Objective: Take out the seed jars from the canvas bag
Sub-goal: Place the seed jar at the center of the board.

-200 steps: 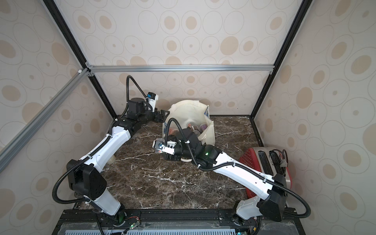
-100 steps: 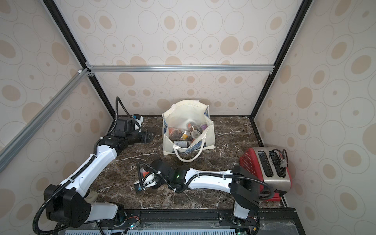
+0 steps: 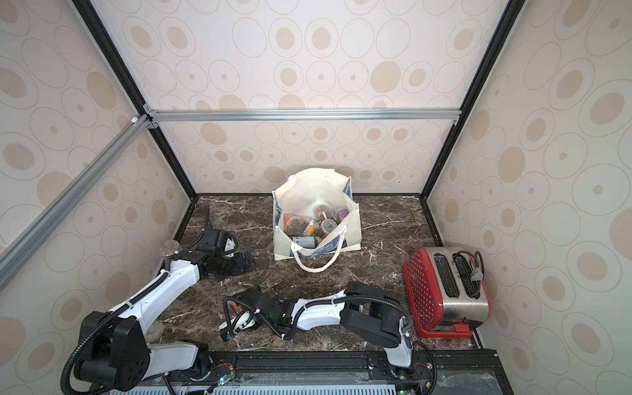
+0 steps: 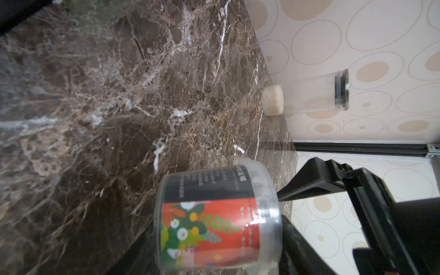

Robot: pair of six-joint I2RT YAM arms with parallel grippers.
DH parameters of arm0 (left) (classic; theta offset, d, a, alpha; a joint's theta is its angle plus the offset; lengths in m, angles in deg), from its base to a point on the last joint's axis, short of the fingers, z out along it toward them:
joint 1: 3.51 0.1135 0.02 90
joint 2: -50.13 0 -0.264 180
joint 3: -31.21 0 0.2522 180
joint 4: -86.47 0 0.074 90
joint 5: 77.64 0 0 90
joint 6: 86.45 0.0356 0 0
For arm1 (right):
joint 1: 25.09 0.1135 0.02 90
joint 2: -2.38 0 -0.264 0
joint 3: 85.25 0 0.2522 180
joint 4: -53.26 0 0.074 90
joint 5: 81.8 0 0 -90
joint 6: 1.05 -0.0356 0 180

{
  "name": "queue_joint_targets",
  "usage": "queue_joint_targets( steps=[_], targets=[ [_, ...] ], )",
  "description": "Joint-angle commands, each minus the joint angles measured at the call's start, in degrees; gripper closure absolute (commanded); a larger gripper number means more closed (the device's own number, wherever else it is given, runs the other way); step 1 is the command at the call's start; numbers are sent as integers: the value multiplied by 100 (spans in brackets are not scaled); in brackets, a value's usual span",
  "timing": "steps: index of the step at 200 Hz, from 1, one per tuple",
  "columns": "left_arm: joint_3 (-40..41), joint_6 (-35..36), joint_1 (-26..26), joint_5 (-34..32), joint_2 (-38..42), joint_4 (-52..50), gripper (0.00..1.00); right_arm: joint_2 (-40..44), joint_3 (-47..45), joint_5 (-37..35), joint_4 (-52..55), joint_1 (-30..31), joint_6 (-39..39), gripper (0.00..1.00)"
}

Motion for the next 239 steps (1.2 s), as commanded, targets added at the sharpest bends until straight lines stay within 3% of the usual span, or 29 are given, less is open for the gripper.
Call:
queue_joint_targets(
  steps=[1, 64, 110, 177, 239],
  targets=[
    [169, -458, 67, -23, 216, -154, 4, -245, -62, -59, -502, 76, 243, 50],
    [807, -880, 85, -83, 557, 105, 7, -419, -376, -316, -951, 184, 309, 46],
    [1272, -1158, 85, 95, 852, 394, 9, -185, -635, -217, -900, 283, 355, 33],
    [1252, -1083, 85, 19, 1117, 383, 8, 378, -939, 125, -361, 298, 514, 15],
    [979, -1005, 85, 28, 1046, 392, 7, 981, -995, 385, 404, 305, 212, 13]
  ],
)
